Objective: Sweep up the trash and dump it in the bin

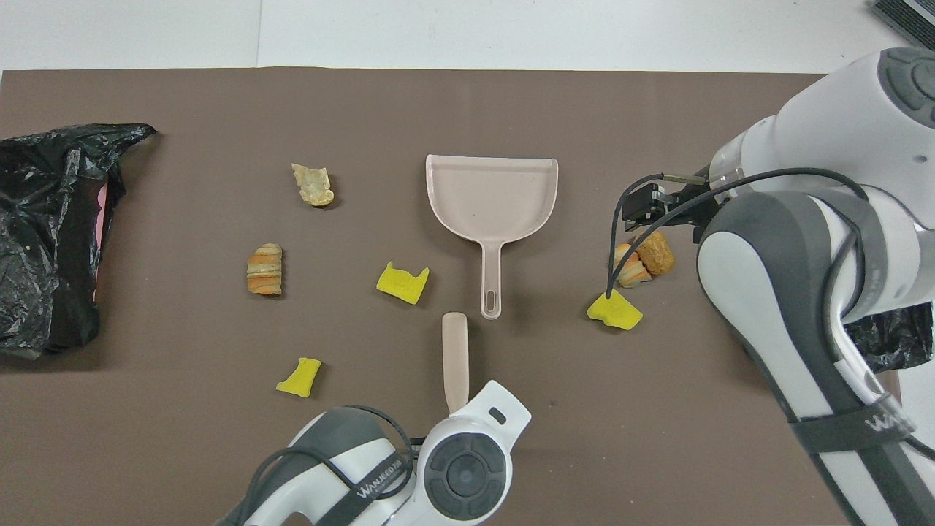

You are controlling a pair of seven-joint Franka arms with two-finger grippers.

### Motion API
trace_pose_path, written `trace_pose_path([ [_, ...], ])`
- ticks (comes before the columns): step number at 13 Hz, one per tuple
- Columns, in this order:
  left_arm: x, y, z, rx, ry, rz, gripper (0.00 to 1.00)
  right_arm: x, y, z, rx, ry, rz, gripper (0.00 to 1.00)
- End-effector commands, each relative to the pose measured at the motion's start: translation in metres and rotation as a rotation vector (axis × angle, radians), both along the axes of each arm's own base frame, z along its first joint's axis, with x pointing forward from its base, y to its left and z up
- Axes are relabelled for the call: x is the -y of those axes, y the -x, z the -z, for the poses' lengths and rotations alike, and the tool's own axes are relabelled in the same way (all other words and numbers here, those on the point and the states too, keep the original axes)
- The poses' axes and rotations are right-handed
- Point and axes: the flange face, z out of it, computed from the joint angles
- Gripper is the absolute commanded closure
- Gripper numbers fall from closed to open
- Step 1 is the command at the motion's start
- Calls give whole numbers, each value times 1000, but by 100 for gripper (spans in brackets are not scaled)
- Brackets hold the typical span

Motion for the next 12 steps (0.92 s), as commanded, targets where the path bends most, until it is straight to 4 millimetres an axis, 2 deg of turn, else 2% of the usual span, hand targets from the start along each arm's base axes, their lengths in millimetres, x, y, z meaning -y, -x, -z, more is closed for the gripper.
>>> trace_pose_path([
  [1, -31, -37, 3, -15, -1, 8, 100, 0, 2, 1, -6, -20, 21, 0],
  [3, -57, -67, 12, -27, -5, 7, 100, 0, 3, 2, -17, -18, 21, 0],
  [5, -92, -99, 8, -31, 5, 13, 100, -9, 4, 1, -7, -20, 19, 0],
  [7, -111, -110, 2, -41, -1, -11, 100, -50, 5, 4, 22, -23, 33, 0],
  [8, -128, -116, -6, -55, -10, -44, 100, -74, 5, 9, 40, -31, 54, 0],
  [10, -145, -115, -24, -57, -51, -42, 100, -101, 1, 26, 38, -36, 75, 0],
  [12, -161, -114, -41, -63, -62, -62, 100, -139, 14, 47, 12, -16, 29, 0],
])
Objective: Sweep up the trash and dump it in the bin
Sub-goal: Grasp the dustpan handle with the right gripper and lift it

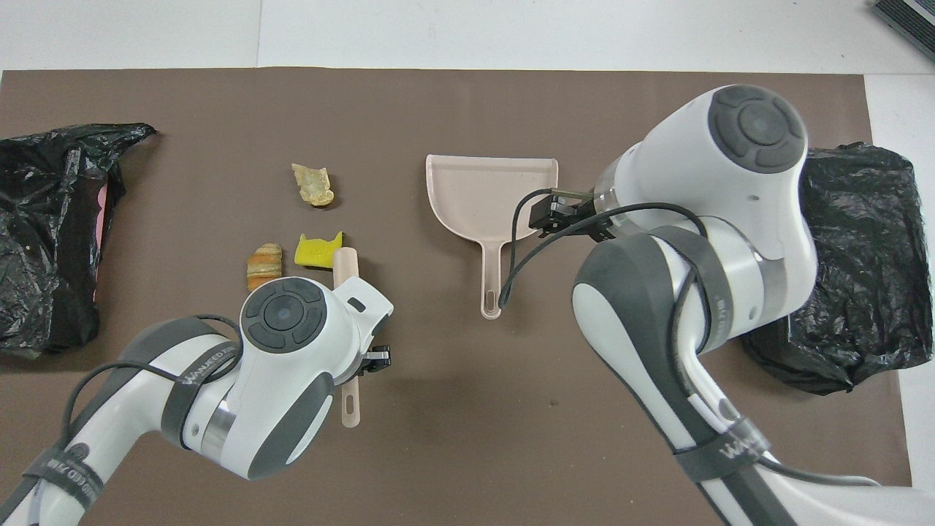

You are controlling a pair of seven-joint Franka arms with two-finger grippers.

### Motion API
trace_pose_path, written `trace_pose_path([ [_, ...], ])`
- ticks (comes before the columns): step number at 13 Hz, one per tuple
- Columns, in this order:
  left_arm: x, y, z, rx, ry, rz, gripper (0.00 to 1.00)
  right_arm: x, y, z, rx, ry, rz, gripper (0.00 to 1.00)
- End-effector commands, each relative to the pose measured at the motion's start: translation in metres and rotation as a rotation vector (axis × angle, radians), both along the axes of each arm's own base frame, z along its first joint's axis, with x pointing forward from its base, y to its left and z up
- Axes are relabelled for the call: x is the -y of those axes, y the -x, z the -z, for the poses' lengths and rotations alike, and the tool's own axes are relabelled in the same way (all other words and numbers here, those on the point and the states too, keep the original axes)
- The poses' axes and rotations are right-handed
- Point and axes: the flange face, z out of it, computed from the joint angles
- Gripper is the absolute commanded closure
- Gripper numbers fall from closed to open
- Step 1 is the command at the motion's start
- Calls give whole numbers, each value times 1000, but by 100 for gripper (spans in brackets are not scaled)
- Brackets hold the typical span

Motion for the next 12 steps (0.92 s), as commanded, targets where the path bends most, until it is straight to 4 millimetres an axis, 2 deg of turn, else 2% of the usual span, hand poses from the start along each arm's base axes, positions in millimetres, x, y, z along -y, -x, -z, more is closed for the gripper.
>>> trace_pose_path([
  [1, -23, 8, -41, 21, -12, -12, 100, -32, 8, 22, -25, -5, -7, 0],
  [3, -33, 26, -58, -38, -48, -11, 100, -60, 12, 42, -23, -2, -8, 0],
  [5, -38, 36, -59, -76, -75, -23, 100, -88, 16, 81, -33, 20, -38, 0],
  [6, -41, 39, -58, -77, -87, -58, 100, -95, 22, 96, -43, 27, -45, 0],
  [8, -47, 52, -52, -83, -130, -185, 100, -91, 30, 112, -66, 42, -43, 0],
  [10, -52, 69, -48, -57, -179, -393, 100, -104, 43, 130, -62, 47, -53, 0],
  [12, -59, 81, -44, -53, -228, -543, 100, -100, 47, 136, -72, 58, -50, 0],
])
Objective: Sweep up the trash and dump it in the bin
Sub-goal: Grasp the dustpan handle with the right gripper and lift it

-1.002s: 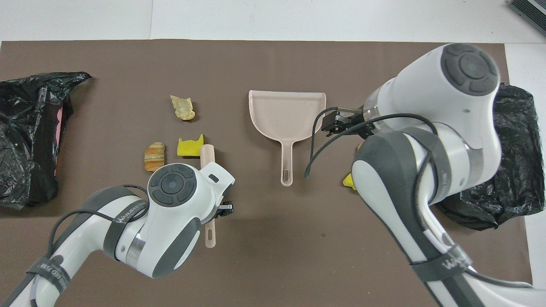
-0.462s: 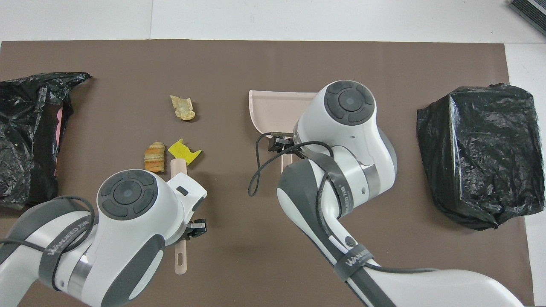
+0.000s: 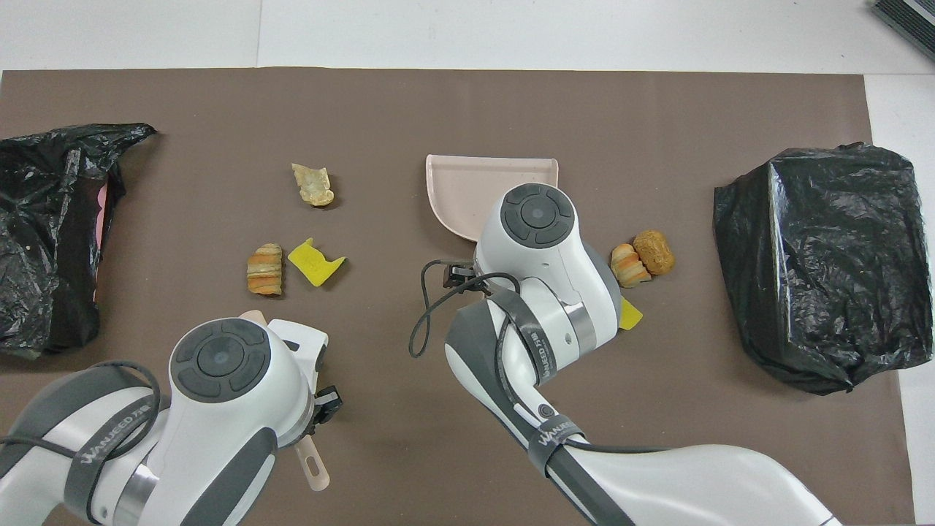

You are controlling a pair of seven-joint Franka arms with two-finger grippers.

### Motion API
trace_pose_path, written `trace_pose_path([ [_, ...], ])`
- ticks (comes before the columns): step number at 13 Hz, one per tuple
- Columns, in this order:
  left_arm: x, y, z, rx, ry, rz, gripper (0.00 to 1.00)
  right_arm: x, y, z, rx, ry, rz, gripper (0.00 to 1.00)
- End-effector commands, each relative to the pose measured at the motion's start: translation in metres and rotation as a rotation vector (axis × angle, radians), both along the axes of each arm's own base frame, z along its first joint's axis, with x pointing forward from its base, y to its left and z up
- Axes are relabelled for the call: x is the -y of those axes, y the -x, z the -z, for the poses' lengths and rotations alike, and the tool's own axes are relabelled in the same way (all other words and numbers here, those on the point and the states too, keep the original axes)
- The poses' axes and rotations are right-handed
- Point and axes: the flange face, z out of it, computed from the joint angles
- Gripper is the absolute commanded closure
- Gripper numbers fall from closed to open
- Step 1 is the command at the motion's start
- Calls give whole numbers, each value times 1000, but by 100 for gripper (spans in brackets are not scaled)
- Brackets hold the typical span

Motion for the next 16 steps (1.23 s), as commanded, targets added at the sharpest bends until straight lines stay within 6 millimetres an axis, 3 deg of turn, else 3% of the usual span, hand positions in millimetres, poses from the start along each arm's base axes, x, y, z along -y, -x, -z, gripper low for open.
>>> trace_pose_path([
  [1, -15, 24, -2, 18, -69, -157, 100, 5, 8, 2, 2, 6, 35, 0],
  [2, -16, 30, 7, -3, -100, -206, 100, 6, 10, 2, -3, 8, 35, 2],
  [4, -10, 44, 25, -64, -95, -280, 100, 6, 8, 0, 0, 7, 41, 34],
  [6, -4, 46, 32, -96, -45, -327, 100, 6, 3, -4, 9, 3, 60, 51],
  [7, -2, 47, 36, -95, -22, -359, 100, 6, 3, -5, 10, 2, 60, 65],
  [8, 1, 46, 41, -79, -14, -395, 100, 6, 3, -5, 10, 2, 65, 87],
  [9, 7, 44, 48, -70, -17, -425, 100, 5, 3, -6, 10, 3, 83, 100],
  [11, 11, 34, 50, -17, 2, -489, 100, 6, -2, -8, 31, -7, 75, 100],
  [13, 15, 18, 59, 17, 29, -560, 100, 5, -3, -8, 50, -31, -145, 100],
  [16, 20, -6, 67, 43, 74, -591, 100, 15, -8, -9, 67, -33, -282, 100],
])
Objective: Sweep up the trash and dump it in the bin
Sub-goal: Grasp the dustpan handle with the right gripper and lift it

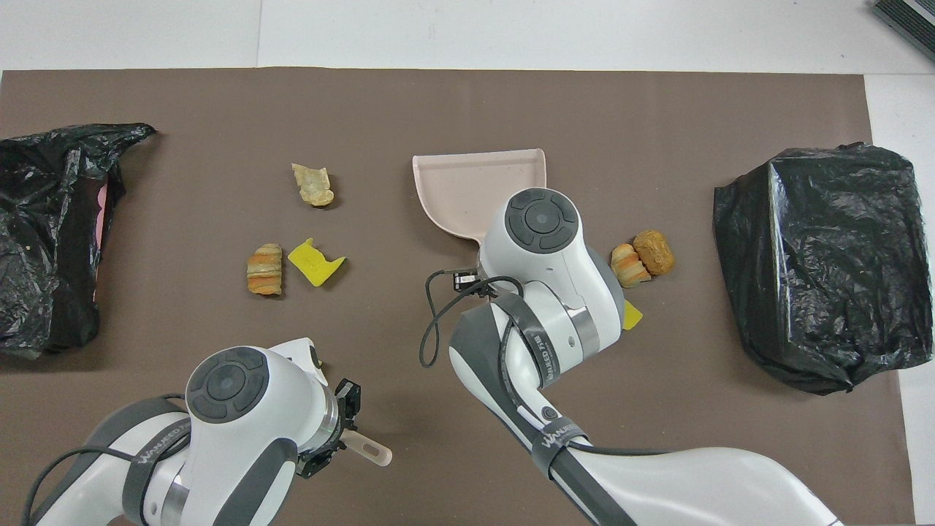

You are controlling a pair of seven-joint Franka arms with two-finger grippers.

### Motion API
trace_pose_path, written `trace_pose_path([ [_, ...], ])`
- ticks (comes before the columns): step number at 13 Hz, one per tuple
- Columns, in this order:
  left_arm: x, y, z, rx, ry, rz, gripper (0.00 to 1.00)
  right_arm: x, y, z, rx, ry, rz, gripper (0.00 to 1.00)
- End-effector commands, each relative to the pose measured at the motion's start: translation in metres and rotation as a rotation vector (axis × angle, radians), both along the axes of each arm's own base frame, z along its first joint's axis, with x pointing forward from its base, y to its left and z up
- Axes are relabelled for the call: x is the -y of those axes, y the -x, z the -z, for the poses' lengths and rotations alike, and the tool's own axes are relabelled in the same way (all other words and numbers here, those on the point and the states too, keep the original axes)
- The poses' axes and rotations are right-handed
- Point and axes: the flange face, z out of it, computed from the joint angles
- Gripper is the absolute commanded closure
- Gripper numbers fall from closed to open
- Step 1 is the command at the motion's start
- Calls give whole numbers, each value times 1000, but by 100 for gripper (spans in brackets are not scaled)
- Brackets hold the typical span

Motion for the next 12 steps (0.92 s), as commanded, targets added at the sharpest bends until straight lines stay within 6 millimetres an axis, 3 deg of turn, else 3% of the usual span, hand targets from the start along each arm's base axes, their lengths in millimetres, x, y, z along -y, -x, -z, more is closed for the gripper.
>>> trace_pose_path([
  [1, -7, -27, 4, 15, 29, -44, 100, 11, -5, -10, 33, -22, -218, 100],
  [5, -24, -92, -6, 103, 90, -22, 100, 60, -19, -35, 50, -7, -512, 100],
  [8, -26, -98, -7, 150, 130, 130, 100, 88, -24, -53, 50, -4, -766, 100],
  [12, -25, -97, -7, 176, 173, 374, 100, 95, -17, -50, 3, 45, -1117, 100],
])
